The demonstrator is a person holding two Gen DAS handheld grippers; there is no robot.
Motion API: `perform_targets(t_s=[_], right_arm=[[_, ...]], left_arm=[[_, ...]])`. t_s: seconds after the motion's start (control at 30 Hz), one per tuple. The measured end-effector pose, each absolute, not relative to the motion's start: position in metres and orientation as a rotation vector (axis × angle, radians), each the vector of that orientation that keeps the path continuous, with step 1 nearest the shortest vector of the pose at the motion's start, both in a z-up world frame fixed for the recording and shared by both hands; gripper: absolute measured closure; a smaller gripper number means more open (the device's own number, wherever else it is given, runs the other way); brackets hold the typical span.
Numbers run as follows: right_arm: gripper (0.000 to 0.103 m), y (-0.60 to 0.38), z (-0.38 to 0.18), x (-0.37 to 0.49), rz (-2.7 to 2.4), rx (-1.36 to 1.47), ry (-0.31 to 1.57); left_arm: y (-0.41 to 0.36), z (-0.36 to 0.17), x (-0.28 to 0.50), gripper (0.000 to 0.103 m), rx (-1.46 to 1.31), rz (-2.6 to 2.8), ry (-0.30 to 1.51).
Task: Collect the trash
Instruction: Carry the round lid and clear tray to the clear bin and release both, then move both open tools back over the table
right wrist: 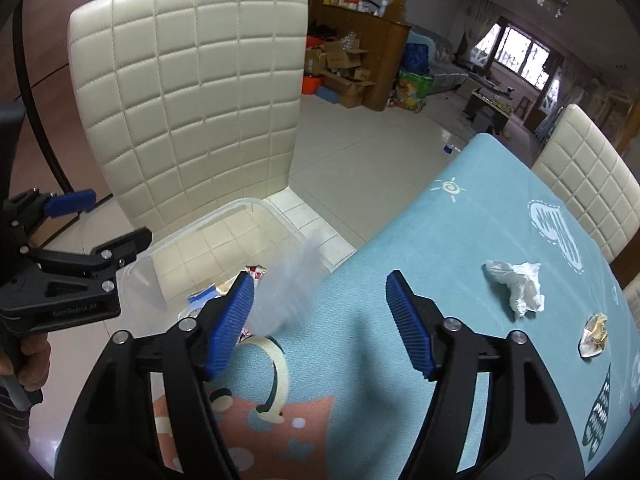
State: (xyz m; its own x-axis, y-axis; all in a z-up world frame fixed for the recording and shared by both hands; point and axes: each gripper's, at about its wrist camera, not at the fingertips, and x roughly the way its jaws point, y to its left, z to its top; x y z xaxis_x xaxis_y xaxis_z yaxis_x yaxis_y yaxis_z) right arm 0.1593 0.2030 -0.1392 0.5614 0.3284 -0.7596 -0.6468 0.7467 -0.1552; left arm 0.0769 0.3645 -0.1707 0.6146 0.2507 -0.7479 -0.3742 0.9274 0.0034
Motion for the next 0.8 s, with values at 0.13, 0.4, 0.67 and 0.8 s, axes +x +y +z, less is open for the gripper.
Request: perform_targets(t_s=[0.13, 0.4, 0.67, 0.8], right_arm=[[0.034, 0.190, -0.133, 0.161, 0.578, -0.441, 0.774], [0.034, 0.132, -0.113, 0.163, 0.500, -0.375, 0.750], [0.033, 0.048, -0.098, 0.168, 0.385, -0.291, 0.732], [0.033, -0.001, -0.100, 0.177, 0.310, -0.238, 0.744]], left_arm=[[0.353, -0.163, 0.080, 0.016, -0.148, 0.342, 0.830], [0.310, -0.138, 0.091, 0.016, -0.101, 0.255, 0.819], [0.238, -0.112, 0.109, 0.016, -0.036, 0.142, 0.802], [0.196, -0.107, 0.124, 0.016, 0.011, 0.094, 0.799]])
